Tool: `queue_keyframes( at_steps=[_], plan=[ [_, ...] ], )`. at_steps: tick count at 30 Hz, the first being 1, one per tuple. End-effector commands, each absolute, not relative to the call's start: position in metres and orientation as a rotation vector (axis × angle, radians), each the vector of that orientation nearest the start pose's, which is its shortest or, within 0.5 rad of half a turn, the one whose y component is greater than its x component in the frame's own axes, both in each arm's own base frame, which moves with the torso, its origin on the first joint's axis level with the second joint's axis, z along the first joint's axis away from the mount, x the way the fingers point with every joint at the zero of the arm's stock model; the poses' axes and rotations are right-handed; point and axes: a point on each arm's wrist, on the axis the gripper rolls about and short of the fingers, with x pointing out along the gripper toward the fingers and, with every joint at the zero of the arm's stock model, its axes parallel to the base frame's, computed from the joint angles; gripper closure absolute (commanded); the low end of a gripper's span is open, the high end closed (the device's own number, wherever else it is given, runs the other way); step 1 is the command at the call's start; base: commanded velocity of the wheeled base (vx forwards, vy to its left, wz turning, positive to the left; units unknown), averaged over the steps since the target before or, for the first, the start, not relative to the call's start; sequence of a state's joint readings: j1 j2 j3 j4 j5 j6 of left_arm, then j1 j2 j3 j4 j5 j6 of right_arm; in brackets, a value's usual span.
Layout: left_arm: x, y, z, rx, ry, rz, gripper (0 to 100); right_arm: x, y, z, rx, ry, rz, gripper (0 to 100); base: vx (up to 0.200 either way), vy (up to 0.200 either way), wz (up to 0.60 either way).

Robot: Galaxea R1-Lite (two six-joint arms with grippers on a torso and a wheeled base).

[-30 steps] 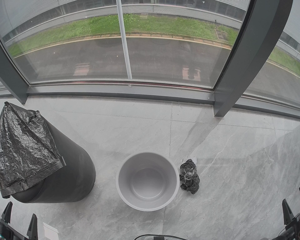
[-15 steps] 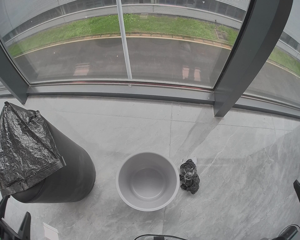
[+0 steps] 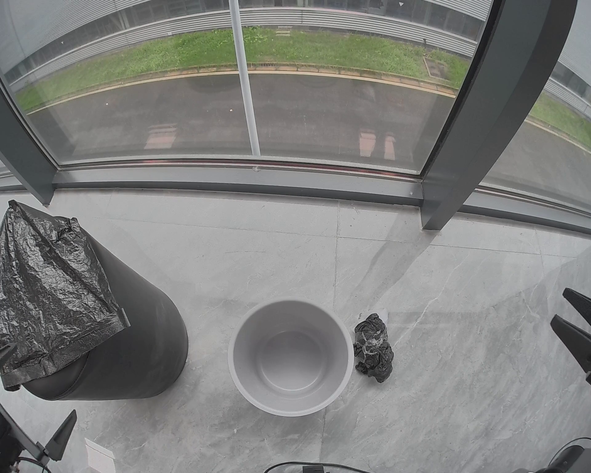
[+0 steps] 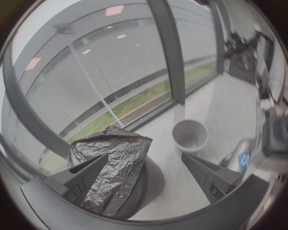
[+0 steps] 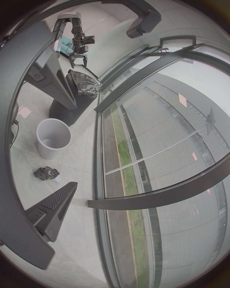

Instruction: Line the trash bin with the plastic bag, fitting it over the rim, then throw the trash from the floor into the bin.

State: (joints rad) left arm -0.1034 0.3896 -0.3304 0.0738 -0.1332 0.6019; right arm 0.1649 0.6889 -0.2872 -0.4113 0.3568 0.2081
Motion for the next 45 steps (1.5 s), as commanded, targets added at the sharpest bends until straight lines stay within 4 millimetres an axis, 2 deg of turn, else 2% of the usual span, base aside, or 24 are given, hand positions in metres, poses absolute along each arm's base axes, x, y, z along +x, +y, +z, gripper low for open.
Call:
queue_keyframes(
  at_steps=[1, 7, 10, 13, 16, 18, 23, 30, 45],
  plan=[
    [0.032, -0.005, 0.152, 0.837, 0.264, -0.314, 0, 0.097, 0.027, 0.182, 0.256, 0.193, 0.535, 0, 0.000, 0.000, 0.00],
    [0.045, -0.006, 0.155, 1.030, 0.304, -0.327, 0, 0.098, 0.027, 0.182, 0.258, 0.198, 0.534, 0, 0.000, 0.000, 0.00],
    [0.063, -0.008, 0.160, 1.184, 0.299, -0.314, 0, 0.100, 0.027, 0.181, 0.259, 0.207, 0.533, 0, 0.000, 0.000, 0.00],
    [0.081, -0.011, 0.158, 1.237, 0.312, -0.343, 0, 0.101, 0.027, 0.180, 0.259, 0.215, 0.532, 0, 0.000, 0.000, 0.00],
    [0.092, -0.015, 0.157, 1.235, 0.304, -0.356, 0, 0.104, 0.027, 0.178, 0.261, 0.229, 0.525, 0, 0.000, 0.000, 0.00],
    [0.092, -0.015, 0.157, 1.235, 0.304, -0.356, 0, 0.104, 0.027, 0.178, 0.261, 0.229, 0.525, 0, 0.000, 0.000, 0.00],
    [0.115, -0.025, 0.153, 1.216, 0.338, -0.328, 0, 0.112, 0.028, 0.172, 0.268, 0.280, 0.516, 0, 0.000, 0.000, 0.00],
    [0.136, -0.031, 0.150, 1.159, 0.360, -0.255, 0, 0.118, 0.028, 0.166, 0.267, 0.267, 0.504, 0, 0.000, 0.000, 0.00],
    [0.141, -0.038, 0.154, 0.988, 0.322, -0.219, 0, 0.124, 0.026, 0.163, 0.272, 0.279, 0.484, 0, 0.000, 0.000, 0.00]
  ],
)
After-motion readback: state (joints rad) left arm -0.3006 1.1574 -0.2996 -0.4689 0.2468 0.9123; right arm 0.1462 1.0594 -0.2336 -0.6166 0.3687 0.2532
